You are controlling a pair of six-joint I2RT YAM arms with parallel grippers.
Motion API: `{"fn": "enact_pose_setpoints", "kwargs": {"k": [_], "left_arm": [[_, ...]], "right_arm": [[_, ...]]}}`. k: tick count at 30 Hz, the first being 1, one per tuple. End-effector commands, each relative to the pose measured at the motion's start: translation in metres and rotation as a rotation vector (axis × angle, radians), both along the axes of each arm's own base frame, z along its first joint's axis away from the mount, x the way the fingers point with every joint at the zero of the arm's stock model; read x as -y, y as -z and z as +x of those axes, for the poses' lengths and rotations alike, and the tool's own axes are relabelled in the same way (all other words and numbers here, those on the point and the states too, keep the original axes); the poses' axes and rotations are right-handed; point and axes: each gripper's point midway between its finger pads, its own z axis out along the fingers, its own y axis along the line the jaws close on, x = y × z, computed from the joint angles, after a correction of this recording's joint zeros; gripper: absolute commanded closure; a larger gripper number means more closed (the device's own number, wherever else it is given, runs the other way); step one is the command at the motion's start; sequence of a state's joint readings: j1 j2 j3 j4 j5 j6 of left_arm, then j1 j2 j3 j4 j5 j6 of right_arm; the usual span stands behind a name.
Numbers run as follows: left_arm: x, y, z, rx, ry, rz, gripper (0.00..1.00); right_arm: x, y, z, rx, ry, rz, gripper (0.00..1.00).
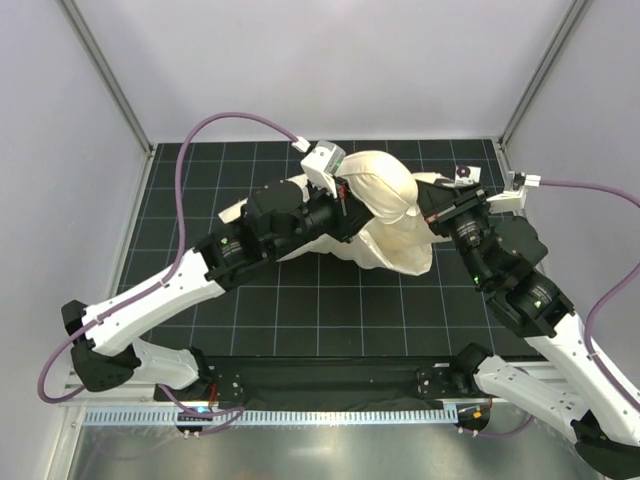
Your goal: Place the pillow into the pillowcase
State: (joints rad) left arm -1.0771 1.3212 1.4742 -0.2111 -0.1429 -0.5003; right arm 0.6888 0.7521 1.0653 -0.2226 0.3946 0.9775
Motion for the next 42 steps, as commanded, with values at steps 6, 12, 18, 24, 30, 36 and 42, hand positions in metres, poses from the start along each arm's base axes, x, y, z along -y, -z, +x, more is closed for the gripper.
{"fn": "enact_pose_setpoints", "kwargs": {"k": [6, 12, 18, 24, 30, 36, 42], "left_arm": [[-0.042, -0.134, -0.065, 0.011, 0.199, -0.348, 1.00], [-0.068, -0.046, -0.047, -0.186, 0.001, -0.234, 1.00], [-0.066, -0.064, -0.068, -0.199, 0.113, -0.305, 1.00], [-0.050, 0.009, -0.068, -0.288, 0.129, -0.161, 1.00], [-0.081, 0.133, -0.040, -0.347, -0.121, -0.001, 1.00], [-0.125, 0.218, -0.037, -0.391, -0.289, -0.016, 1.00], [-0.139, 0.274, -0.043, -0.420, -0.314, -0.011, 1.00]], "right_arm": [[-0.010, 0.087, 0.008, -0.160, -0.010, -0.171, 0.96], [-0.001, 0.102, 0.008, -0.160, 0.022, -0.238, 0.96], [-0.051, 0.156, 0.008, -0.230, -0.181, -0.302, 0.96], [-0.074, 0.199, -0.011, -0.255, -0.261, -0.470, 0.96], [-0.072, 0.230, -0.039, -0.280, -0.387, -0.618, 0.85], [-0.047, 0.217, -0.053, -0.230, -0.387, -0.699, 0.34], [-0.028, 0.199, -0.054, -0.277, -0.319, -0.720, 0.19]]}}
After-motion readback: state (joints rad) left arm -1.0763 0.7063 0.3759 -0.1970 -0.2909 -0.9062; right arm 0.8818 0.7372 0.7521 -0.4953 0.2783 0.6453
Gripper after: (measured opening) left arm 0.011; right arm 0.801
